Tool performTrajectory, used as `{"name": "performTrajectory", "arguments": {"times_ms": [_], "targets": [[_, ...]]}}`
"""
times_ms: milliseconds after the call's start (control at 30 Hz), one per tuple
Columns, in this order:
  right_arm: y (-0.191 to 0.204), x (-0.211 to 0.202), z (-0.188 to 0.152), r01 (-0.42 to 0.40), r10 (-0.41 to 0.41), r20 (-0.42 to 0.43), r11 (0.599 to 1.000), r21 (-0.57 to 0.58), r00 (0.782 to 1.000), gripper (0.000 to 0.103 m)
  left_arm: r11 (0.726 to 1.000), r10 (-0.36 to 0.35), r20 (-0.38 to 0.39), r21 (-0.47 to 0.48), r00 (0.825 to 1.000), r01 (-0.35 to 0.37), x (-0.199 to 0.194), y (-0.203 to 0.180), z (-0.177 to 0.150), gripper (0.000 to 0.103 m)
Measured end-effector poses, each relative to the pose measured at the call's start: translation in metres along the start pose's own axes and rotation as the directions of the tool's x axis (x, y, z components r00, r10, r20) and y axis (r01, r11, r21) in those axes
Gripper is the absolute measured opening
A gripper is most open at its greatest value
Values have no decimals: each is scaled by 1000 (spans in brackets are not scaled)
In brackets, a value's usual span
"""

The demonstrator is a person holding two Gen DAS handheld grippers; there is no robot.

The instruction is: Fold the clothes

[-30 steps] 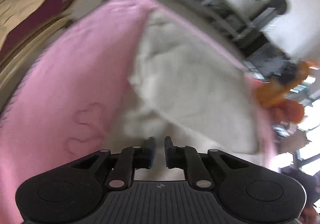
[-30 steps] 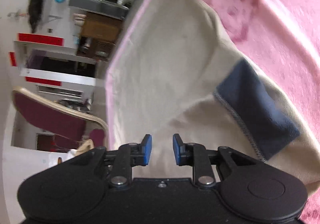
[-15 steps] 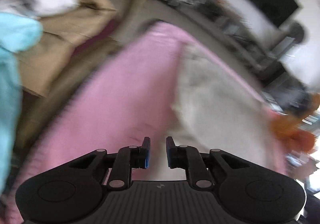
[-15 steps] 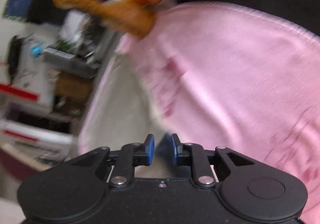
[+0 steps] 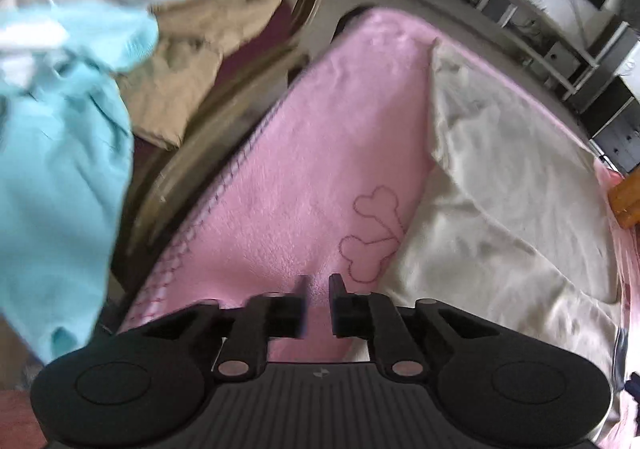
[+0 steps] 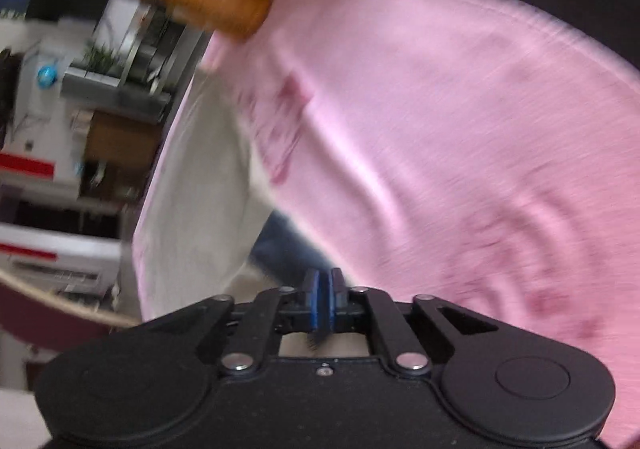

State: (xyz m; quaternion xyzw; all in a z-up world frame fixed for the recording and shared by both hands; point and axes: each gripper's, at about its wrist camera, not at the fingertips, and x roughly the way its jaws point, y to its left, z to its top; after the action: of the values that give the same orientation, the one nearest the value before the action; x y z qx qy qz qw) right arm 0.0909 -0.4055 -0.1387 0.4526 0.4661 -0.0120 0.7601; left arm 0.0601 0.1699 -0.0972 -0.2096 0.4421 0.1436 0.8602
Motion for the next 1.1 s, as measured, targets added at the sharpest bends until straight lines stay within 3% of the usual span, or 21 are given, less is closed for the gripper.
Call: {"name": "performTrajectory", "arguments": {"times_ms": [67, 167, 300, 400, 500, 633, 667, 700, 800, 867, 933, 1000, 1100], "targets": [[-1, -10, -7, -7, 8, 23, 1000, -29, 1000, 16, 998, -65, 23, 7, 998, 65, -8, -4, 2, 10], [2, -18, -19, -80, 81, 27, 996, -50, 996, 16, 985, -164, 47, 55, 985, 162, -20, -19, -3, 15], [20, 3, -25, -139, 137, -29, 985, -98, 990, 17, 971, -193, 67, 159, 979, 181, -7, -47, -4, 15], [35, 28, -22, -155, 148, -71, 982, -108, 986, 17, 974, -155, 15, 170, 988, 150, 21, -55, -1, 15], [38, 40, -25, -89, 80, -84, 989, -114, 993, 13, 990, -86, -28, 113, 996, 89, 29, -39, -3, 20], [22, 27, -27, -57, 54, -92, 998, -27, 994, 9, 1000, 4, -82, 10, 997, -3, 19, -8, -7, 21], [19, 21, -27, -34, 32, -81, 999, -21, 996, 11, 1000, 9, -84, -9, 996, -10, 16, -2, -7, 16], [16, 15, -28, -6, 5, -65, 1000, -22, 998, 14, 999, 27, -85, -15, 996, -28, 14, 1, -7, 11], [7, -6, -29, 20, -20, -18, 1000, -6, 1000, 15, 998, 68, -45, -3, 997, -68, 3, 3, -11, 10], [7, -18, -31, -6, 6, 19, 1000, -7, 1000, 15, 999, 30, -10, 10, 999, -30, -5, -2, -12, 11], [9, -25, -34, -42, 43, 48, 999, -15, 998, 17, 998, -53, 15, 28, 998, 53, -14, -8, -13, 12], [15, -20, -37, -68, 70, 31, 997, -45, 997, 17, 991, -111, 30, 75, 993, 108, -17, -21, -15, 15], [27, -9, -40, -92, 91, -15, 990, -110, 996, 17, 980, -130, 18, 157, 991, 126, -14, -39, -21, 15]]}}
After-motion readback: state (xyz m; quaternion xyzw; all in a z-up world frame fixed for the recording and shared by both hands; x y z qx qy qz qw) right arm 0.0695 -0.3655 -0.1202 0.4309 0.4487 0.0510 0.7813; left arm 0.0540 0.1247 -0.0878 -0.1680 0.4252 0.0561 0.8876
